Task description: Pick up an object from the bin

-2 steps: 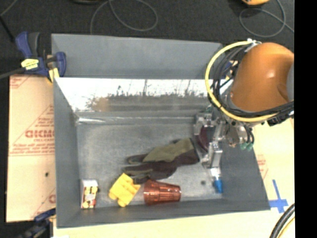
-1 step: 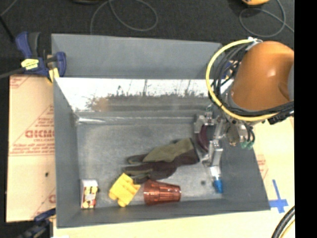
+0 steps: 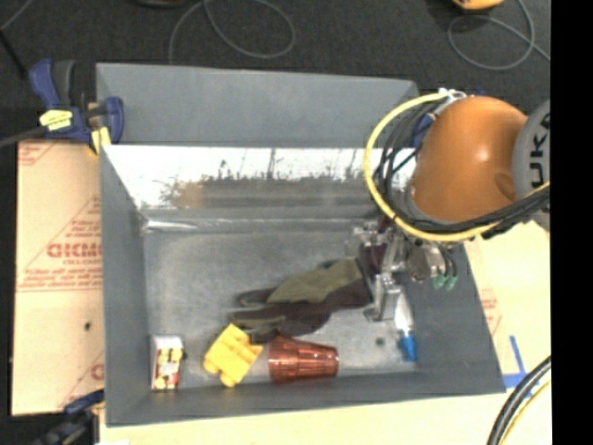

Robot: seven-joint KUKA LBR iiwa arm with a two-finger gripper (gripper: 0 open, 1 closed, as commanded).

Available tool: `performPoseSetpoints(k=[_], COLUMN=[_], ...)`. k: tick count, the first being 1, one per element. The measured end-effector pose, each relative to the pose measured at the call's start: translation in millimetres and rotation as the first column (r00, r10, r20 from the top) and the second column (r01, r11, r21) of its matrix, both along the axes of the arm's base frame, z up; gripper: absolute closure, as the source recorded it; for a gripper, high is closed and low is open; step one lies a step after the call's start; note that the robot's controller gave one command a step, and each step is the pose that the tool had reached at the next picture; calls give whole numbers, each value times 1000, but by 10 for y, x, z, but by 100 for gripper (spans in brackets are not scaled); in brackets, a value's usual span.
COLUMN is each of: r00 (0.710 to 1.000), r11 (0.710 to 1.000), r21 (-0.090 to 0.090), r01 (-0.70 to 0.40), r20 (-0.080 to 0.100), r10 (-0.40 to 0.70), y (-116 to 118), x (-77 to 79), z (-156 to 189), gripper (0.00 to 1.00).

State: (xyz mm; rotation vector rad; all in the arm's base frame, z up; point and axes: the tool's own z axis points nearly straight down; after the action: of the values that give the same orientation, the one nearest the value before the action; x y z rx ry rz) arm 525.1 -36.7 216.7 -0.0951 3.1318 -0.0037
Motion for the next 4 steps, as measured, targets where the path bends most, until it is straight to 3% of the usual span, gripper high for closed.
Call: performPoseSetpoints(k=[1, 2, 3, 4], r00=[999, 993, 997, 984], r11=[999, 993, 997, 984], r21=[2, 3, 0, 1], r01=[34, 121, -72, -180], r20=[-4, -3, -3, 1], r10=[-34, -121, 72, 180], y=[347, 423, 443, 597], x=[-56, 89, 147, 50], z=[-343, -587, -793, -1250], gripper=[0, 0, 0, 100])
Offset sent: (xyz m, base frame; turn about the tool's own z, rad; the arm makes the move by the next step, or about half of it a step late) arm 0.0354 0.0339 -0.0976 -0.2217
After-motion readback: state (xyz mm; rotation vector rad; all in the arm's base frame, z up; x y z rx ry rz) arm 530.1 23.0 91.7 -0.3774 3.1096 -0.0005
